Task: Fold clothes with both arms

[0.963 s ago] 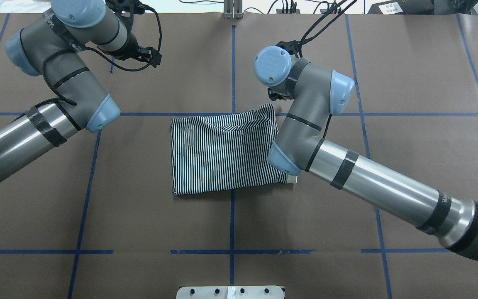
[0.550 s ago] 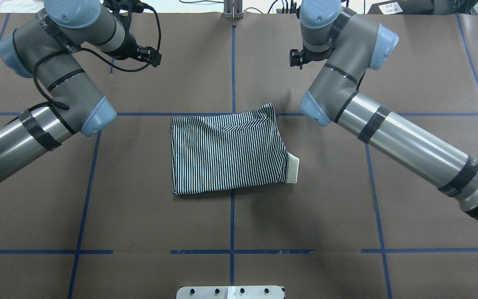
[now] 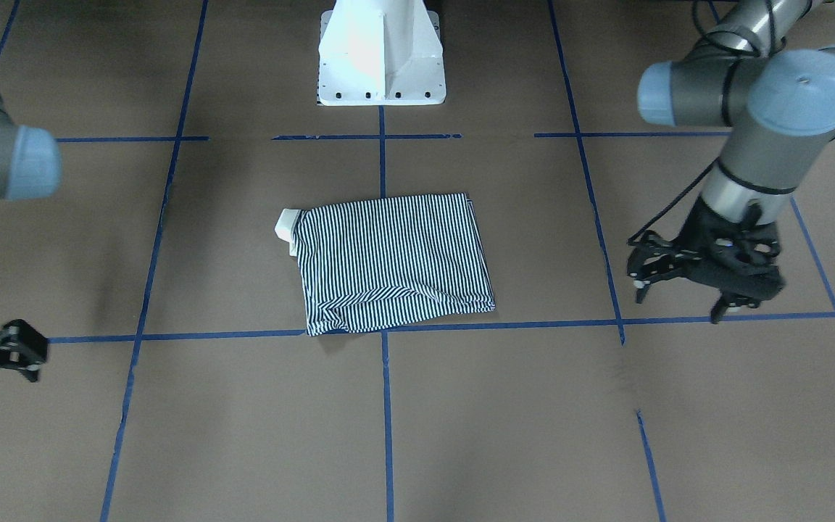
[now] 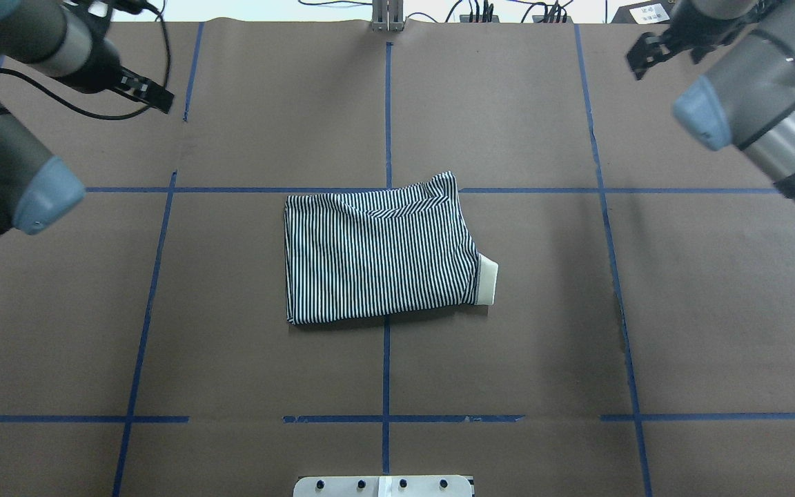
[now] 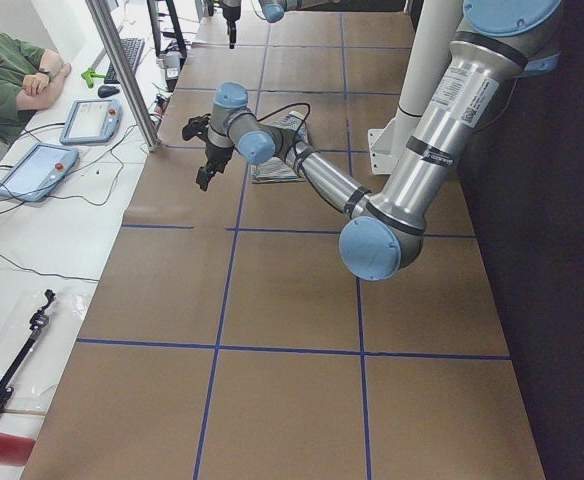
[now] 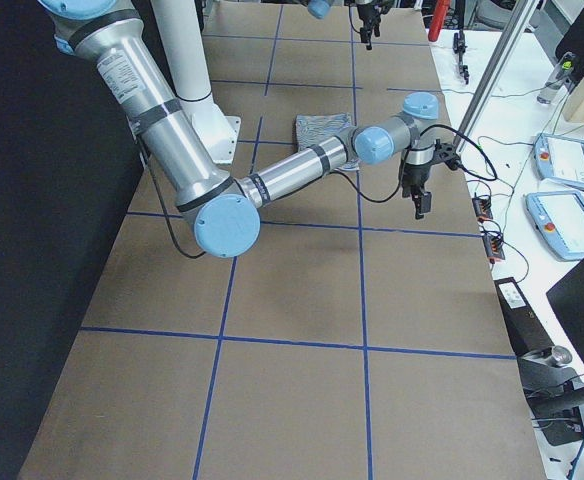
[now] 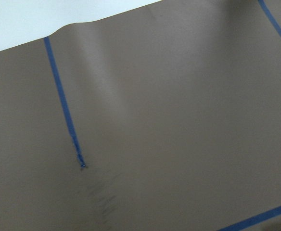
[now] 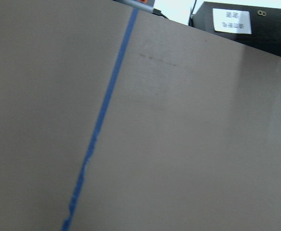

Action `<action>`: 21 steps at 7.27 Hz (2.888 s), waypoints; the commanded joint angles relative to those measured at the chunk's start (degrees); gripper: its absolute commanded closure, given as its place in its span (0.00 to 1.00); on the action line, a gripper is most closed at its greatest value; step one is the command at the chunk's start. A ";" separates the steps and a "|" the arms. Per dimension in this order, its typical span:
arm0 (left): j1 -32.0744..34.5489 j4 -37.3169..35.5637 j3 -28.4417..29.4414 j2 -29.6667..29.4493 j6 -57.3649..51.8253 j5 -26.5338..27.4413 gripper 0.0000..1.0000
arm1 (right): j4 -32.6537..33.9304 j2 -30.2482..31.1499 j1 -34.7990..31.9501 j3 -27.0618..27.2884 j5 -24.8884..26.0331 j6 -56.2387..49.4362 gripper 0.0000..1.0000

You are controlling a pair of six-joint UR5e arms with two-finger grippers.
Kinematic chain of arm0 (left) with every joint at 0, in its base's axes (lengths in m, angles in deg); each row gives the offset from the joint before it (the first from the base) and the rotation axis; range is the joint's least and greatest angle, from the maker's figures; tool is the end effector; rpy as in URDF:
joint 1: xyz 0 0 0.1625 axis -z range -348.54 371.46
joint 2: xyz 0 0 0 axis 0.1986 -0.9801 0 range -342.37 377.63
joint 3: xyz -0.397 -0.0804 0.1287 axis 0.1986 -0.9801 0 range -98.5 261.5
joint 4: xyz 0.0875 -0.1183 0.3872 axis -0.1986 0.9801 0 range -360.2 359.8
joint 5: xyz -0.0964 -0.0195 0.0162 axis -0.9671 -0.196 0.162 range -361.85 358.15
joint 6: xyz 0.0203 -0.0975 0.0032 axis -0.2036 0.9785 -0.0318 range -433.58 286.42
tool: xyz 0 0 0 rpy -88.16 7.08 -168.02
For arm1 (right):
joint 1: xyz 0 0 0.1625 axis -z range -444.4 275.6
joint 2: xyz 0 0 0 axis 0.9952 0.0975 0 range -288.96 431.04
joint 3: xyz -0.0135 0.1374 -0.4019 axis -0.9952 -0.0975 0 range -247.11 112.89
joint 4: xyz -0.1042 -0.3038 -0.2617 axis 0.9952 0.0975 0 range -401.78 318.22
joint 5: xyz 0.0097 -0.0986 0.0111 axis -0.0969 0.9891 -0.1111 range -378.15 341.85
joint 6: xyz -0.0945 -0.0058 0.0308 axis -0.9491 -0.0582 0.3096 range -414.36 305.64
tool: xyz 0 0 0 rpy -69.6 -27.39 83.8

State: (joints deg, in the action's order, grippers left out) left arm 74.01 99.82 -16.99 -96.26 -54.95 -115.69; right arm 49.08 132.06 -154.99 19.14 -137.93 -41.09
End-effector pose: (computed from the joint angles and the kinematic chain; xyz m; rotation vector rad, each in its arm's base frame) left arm 0.2117 -0.6093 0.3411 0.5171 0.6525 0.2986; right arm -0.1493 -0.6760 0.4046 0.2553 -0.6090 -0.2140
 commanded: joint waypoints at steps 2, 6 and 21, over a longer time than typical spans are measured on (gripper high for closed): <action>19.58 -5.71 1.00 8.74 -26.86 -4.63 0.00 | 2.84 15.22 -14.30 1.90 -8.09 -21.68 0.00; 25.66 -5.71 3.47 20.71 -23.47 -13.29 0.00 | 0.31 31.24 -18.71 2.42 -10.54 -21.09 0.00; 26.92 -9.14 4.45 28.63 -31.11 -24.50 0.00 | -9.82 39.09 -18.80 3.92 -14.25 -17.17 0.00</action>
State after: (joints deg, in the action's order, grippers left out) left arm 100.97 90.64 -12.92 -68.58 -86.14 -137.87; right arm 39.18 171.14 -173.79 22.72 -152.20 -61.15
